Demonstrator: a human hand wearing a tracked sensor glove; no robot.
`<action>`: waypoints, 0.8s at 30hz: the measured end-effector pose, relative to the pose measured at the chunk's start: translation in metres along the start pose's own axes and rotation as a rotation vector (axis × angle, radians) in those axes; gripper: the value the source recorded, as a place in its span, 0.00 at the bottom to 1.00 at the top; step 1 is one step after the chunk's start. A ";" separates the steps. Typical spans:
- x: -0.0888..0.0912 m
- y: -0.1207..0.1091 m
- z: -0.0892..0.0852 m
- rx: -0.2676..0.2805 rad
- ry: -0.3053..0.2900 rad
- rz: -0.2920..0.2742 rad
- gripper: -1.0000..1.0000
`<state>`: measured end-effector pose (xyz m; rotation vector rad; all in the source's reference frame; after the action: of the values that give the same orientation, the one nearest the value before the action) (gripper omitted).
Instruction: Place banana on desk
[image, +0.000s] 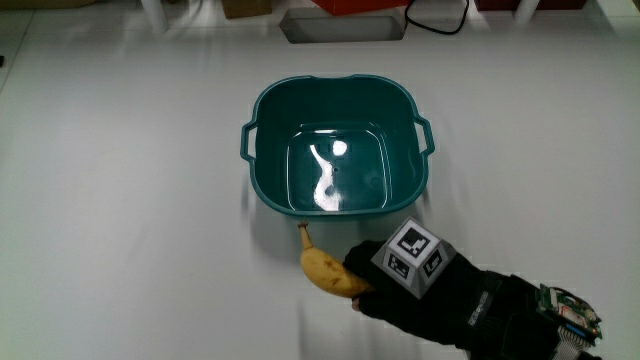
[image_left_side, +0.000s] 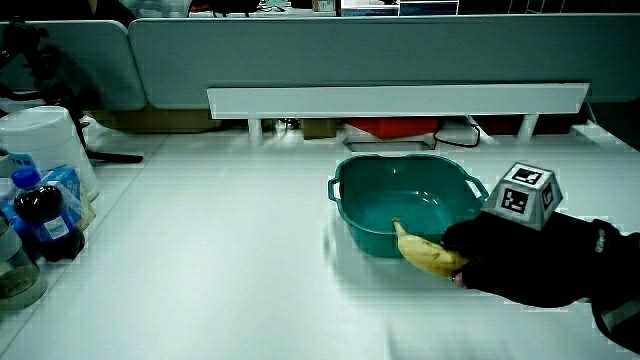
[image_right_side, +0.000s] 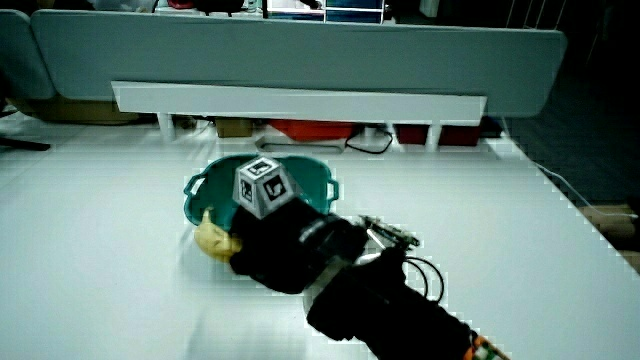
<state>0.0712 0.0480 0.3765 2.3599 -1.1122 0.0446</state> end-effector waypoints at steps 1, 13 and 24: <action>0.000 0.001 -0.006 -0.012 0.005 -0.001 0.50; -0.006 0.012 -0.048 -0.069 0.003 -0.020 0.50; -0.019 0.017 -0.078 -0.112 -0.006 -0.016 0.50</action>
<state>0.0606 0.0895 0.4464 2.2708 -1.0701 -0.0303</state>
